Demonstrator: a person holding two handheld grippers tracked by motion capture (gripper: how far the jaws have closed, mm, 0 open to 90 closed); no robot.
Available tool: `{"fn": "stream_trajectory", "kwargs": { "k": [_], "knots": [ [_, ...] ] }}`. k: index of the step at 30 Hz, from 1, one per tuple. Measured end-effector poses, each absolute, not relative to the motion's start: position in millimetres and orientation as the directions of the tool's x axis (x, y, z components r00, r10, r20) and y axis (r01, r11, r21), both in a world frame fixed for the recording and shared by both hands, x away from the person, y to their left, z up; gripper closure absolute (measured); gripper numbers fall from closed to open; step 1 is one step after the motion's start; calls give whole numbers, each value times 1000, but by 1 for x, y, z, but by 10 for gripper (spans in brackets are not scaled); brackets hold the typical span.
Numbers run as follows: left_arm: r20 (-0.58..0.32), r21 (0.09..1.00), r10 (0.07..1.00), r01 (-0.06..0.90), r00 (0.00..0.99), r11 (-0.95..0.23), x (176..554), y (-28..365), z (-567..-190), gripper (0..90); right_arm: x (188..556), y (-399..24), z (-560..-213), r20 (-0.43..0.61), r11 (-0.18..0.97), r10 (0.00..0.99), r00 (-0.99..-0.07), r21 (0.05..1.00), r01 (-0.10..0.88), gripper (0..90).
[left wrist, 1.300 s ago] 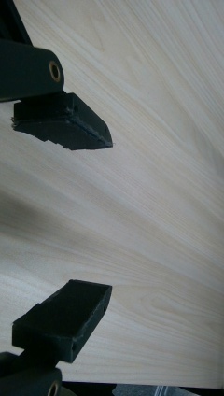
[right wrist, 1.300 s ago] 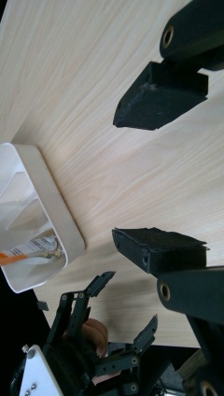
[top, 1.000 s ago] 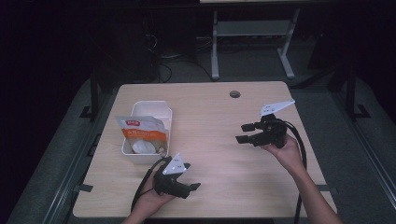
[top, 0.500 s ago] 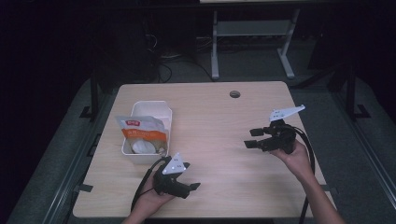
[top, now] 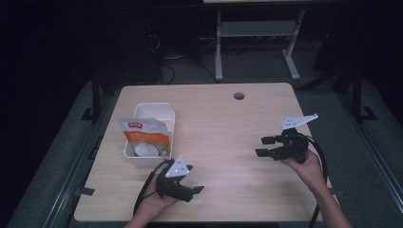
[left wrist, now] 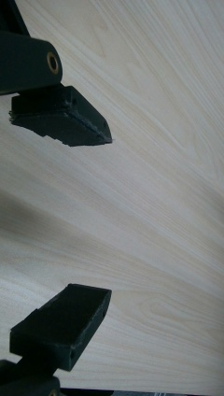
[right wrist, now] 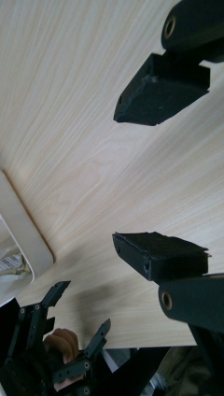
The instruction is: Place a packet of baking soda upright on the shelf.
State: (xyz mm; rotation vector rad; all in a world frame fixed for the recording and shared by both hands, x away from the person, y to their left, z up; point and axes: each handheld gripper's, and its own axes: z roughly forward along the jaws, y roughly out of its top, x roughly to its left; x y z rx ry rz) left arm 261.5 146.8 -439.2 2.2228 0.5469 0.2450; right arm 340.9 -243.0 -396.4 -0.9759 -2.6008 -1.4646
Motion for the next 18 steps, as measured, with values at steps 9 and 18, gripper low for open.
{"fn": "stream_trajectory", "kwargs": {
  "k": [9,18],
  "knots": [
    [-2,762,466,303,885,-572,262,148,-438,208,331,-251,-404,293,362,526,-799,773,521,329],
    [0,761,467,303,884,-573,261,148,-439,207,321,-261,-413,308,343,540,-783,770,539,316]
  ]
}}
